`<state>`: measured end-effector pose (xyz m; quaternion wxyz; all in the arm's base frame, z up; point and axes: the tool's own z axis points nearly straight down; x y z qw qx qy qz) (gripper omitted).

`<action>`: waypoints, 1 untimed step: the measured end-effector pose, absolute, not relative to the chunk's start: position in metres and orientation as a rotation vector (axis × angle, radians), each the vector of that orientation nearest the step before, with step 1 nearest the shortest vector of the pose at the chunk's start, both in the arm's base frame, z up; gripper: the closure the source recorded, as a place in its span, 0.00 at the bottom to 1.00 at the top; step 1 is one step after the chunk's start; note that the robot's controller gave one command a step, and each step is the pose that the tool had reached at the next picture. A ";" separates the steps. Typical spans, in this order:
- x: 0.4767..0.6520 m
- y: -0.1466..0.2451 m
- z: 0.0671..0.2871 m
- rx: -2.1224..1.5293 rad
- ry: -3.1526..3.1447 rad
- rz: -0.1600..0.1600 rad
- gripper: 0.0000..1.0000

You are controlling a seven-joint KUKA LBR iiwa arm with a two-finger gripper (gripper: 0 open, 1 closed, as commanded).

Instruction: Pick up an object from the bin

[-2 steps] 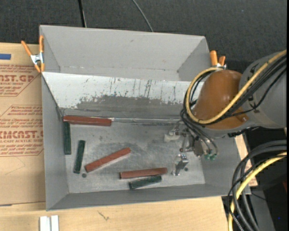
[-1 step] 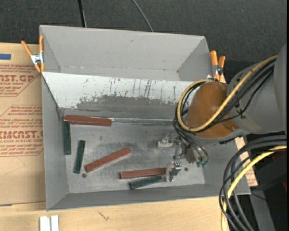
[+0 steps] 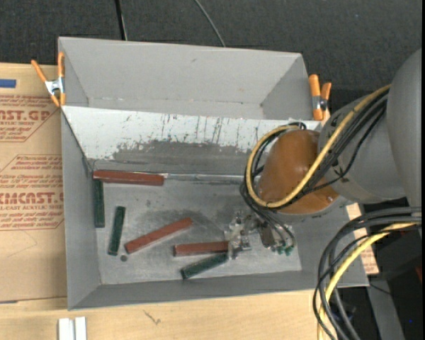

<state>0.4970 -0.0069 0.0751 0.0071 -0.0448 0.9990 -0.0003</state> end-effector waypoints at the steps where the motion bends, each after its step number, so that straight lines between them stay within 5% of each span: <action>1: 0.497 -0.007 0.075 -0.139 3.124 -0.001 1.00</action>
Offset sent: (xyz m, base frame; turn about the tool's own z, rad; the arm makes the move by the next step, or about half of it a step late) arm -0.0035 0.0463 0.1533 0.0940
